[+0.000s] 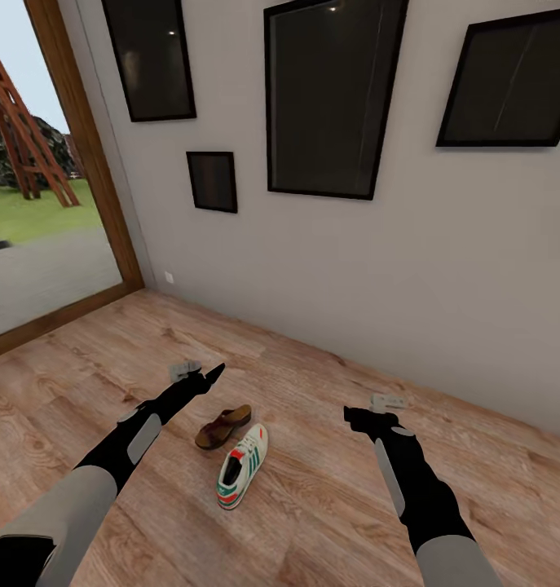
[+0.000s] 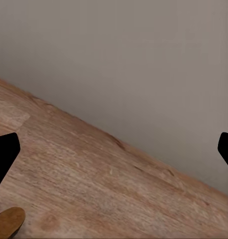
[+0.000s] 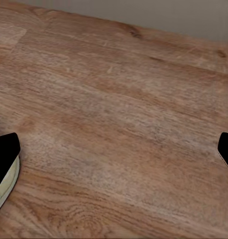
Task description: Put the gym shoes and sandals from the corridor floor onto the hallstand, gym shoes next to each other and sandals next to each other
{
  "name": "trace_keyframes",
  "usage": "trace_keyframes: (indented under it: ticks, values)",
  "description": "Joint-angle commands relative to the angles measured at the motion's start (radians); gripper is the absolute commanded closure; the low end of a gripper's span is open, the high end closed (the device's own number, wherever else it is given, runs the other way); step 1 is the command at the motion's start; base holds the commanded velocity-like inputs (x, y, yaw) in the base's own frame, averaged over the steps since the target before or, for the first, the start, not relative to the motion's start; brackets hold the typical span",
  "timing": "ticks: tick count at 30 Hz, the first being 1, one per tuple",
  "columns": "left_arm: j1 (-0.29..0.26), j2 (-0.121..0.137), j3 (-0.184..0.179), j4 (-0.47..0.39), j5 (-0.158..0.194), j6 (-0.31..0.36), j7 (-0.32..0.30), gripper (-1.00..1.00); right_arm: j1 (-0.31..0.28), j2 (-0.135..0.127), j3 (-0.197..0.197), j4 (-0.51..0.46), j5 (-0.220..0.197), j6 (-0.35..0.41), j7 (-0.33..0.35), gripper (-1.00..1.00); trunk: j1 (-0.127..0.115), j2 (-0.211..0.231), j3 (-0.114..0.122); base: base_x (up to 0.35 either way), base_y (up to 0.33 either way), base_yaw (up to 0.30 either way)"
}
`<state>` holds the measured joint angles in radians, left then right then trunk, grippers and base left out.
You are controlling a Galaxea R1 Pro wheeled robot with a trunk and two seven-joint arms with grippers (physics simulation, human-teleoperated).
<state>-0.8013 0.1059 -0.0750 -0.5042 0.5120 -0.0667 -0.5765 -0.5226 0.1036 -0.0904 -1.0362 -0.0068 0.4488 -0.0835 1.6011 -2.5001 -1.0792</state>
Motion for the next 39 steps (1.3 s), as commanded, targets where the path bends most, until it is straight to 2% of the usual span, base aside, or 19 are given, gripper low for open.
trace_keyframes:
  ticks: [1,15,17,23,28,33,37,39]
  values:
    - [-0.001,0.001,-0.008,0.001,0.006,-0.007,0.001,-1.0,0.0,0.001,-0.002,-0.002,-0.001,0.005,-0.002,-1.0,0.0,0.0,-0.001,0.0,0.0,-0.007]
    - [-0.001,0.002,-0.009,0.0,0.001,-0.009,0.007,-1.0,0.0,0.001,-0.004,-0.003,0.006,0.005,-0.002,-1.0,0.0,0.0,-0.001,0.0,0.0,-0.001]
    - [-0.001,0.005,-0.008,0.0,0.0,-0.009,0.007,-1.0,0.0,0.001,-0.005,-0.004,0.004,0.005,-0.001,-1.0,0.0,0.0,-0.001,0.0,0.0,0.0]
    - [-0.001,0.034,-0.008,0.001,-0.001,-0.009,0.009,-1.0,0.0,0.001,-0.007,-0.006,0.0,0.006,-0.002,-1.0,0.0,0.0,-0.001,0.0,0.0,0.0]
    - [0.0,0.04,-0.009,0.006,-0.002,-0.01,0.012,-1.0,0.0,0.001,-0.008,-0.017,-0.002,0.01,-0.002,-1.0,0.0,0.0,-0.001,0.0,0.0,0.0]
    - [0.0,0.042,-0.01,0.011,-0.006,-0.01,0.016,-1.0,0.0,0.001,-0.005,-0.085,-0.002,0.047,-0.002,-1.0,0.0,0.0,-0.001,0.054,0.046,0.0]
    - [0.001,0.043,-0.011,0.028,-0.027,-0.01,0.018,-1.0,0.0,0.001,-0.003,-0.124,-0.002,0.07,-0.002,-1.0,0.0,0.0,-0.001,0.152,0.144,0.0]
    - [0.001,0.043,-0.011,0.049,-0.055,-0.011,0.017,-1.0,0.0,0.001,-0.002,-0.135,-0.001,0.076,-0.002,-1.0,0.0,0.0,-0.001,0.203,0.216,0.0]
